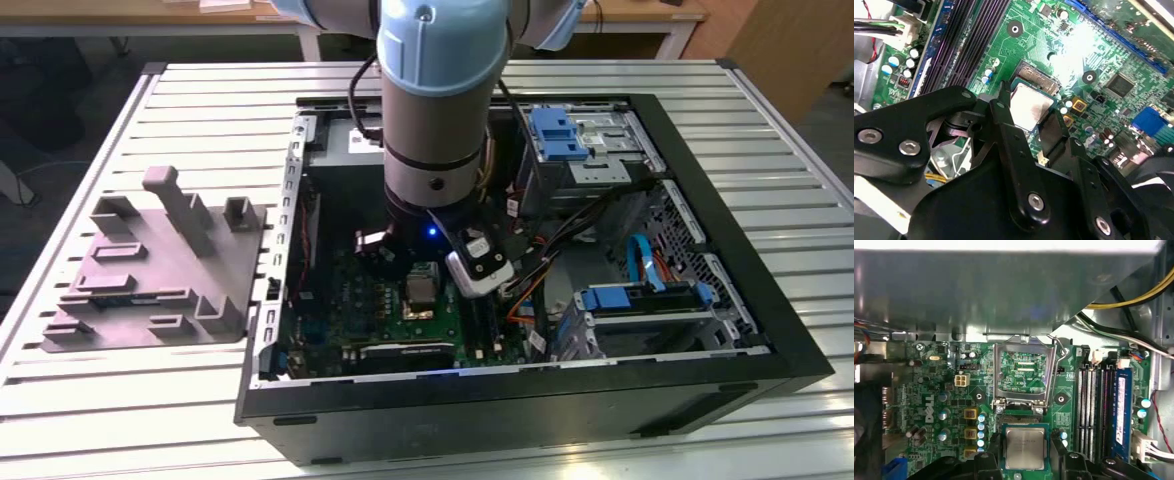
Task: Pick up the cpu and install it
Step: 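Place the cpu into insertion slot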
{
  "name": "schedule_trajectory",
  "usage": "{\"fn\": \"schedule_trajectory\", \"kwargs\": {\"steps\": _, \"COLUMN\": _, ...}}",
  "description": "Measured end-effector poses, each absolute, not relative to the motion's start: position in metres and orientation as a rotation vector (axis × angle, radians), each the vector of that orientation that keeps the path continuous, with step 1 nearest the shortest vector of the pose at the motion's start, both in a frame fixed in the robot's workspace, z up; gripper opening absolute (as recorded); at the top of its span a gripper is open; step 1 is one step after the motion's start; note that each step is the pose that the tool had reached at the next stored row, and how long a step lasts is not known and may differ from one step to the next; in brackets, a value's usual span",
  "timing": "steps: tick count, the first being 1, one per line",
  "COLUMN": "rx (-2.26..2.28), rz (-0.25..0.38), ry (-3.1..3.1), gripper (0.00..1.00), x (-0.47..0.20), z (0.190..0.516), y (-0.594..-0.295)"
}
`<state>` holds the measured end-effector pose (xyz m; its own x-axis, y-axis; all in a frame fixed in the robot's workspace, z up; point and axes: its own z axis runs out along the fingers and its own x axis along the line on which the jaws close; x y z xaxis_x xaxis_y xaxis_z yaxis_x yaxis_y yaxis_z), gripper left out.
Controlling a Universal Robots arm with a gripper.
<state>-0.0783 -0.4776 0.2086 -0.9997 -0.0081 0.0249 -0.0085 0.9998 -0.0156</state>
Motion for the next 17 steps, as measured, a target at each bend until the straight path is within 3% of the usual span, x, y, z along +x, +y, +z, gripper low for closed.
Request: {"fn": "schedule_trajectory", "kwargs": {"steps": 17, "rx": 0.013, "rz": 0.024, "ry": -3.115, "gripper": 0.47, "x": -0.0809, "z": 0.198, "y": -0.4776}}
